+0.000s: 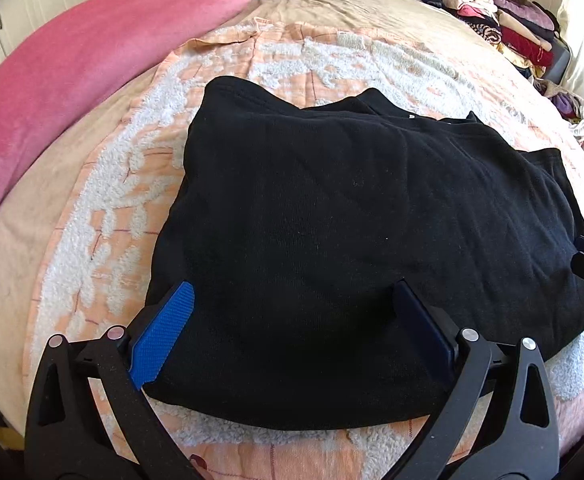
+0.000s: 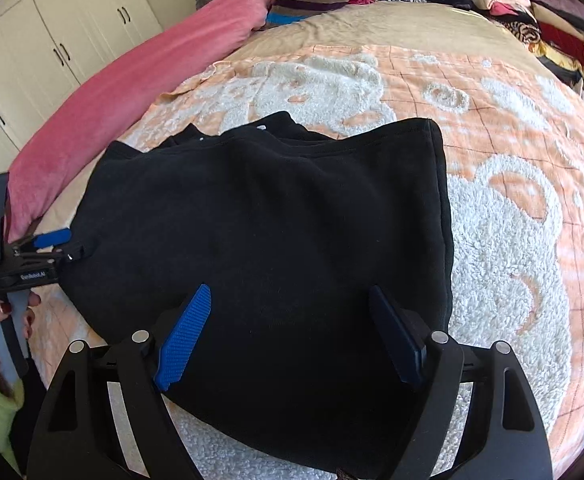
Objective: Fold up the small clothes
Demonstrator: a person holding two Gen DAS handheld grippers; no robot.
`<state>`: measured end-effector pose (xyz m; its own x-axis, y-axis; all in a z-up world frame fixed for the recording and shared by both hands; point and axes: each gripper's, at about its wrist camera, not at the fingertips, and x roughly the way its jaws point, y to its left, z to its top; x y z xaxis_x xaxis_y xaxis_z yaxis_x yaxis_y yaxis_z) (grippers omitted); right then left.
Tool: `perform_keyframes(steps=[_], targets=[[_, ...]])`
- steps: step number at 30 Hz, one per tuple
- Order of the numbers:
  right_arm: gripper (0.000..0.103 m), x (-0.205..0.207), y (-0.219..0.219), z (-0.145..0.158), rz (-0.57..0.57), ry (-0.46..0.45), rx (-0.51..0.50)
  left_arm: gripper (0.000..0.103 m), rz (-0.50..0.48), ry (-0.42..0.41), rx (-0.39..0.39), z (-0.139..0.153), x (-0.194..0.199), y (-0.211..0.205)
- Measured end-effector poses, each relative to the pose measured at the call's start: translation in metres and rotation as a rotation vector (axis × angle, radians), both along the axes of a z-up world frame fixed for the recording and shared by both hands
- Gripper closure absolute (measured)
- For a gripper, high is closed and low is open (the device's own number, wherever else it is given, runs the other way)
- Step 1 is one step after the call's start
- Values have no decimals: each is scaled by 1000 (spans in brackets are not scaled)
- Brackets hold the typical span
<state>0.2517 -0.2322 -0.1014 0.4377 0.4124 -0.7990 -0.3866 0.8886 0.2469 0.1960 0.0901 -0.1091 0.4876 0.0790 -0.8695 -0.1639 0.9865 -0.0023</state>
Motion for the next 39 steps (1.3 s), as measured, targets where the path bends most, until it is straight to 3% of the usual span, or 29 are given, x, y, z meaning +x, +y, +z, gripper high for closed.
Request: perform_keyframes(steps=[11,17,20,25,32,39], targets=[[22,-48,42,87,175,-351,-20,10,62,-61,-109,32,25,48],[22,-48,71,133,239,-449,49,10,87,-44,-137,38,44,81],[22,-49,96,140,288,-470,67,10,97,-28,-178,36,51,99],[22,-63,144,114,424,-442,38,10,93,-9,-259,30,64,117],[22,-95,207,43,585,-361,-94,10,58,34,-350,12,76,115],[22,-121,241,-5,683,-437,-203,23,32,57,-413,-5,81,108]])
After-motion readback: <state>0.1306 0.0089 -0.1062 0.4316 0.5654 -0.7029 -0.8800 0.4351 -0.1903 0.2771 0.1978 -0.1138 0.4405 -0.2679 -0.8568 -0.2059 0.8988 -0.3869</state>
